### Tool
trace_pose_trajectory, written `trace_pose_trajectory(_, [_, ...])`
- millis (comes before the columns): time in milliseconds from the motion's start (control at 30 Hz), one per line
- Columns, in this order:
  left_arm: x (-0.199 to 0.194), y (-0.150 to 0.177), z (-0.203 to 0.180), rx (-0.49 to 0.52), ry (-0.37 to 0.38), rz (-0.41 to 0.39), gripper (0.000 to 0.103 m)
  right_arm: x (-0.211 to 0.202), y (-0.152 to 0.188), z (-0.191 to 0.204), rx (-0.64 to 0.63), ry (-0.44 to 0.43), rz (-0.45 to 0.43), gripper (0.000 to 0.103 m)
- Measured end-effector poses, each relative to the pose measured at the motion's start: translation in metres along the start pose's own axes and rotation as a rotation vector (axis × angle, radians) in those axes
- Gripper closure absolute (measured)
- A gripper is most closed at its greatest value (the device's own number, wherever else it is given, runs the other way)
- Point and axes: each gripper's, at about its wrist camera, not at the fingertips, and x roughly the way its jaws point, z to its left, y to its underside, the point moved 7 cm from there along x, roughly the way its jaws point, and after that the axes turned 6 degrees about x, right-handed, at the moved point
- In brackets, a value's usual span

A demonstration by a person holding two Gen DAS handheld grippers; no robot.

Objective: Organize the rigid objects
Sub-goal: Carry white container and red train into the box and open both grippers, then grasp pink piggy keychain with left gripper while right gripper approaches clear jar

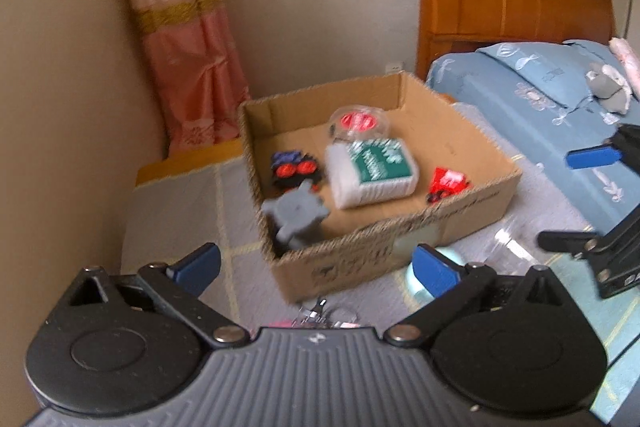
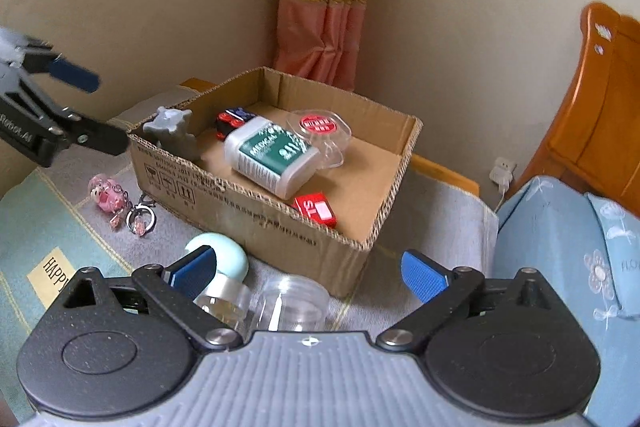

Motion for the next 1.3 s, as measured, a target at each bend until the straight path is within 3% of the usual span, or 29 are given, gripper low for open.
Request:
trace_pose_trajectory(233, [0.017,0.042,0.009,-0.064,-0.057,0.048,0.001,-0.002,0.022,-0.007,0.048,0.01,0.008,0.002])
trace_pose_trajectory(500, [0.03,0.067,0.016,-0.142,-0.089,0.069,0.001,0.006,0.04,-0.02,0.098,0.03,0.034,0.002])
trace_pose_trajectory(833, [0.045,0.083,0.019,-0.188,-0.085,0.099,0.001,0.006,0.073,0.001,0.013,0.077,0.078,0.002])
trace_pose_trajectory(1133, [0.053,0.087,0.022,-0.215,-0.09,0.112,0.001,0.01,0.079,0.034,-0.005,-0.026,0.1,0.002])
trace_pose_trajectory(1300, [0.056,0.09,0.024,-0.227,-0.091,0.118,0.001,0.008,0.08,0.045,0.045,-0.107,0.117,0.001])
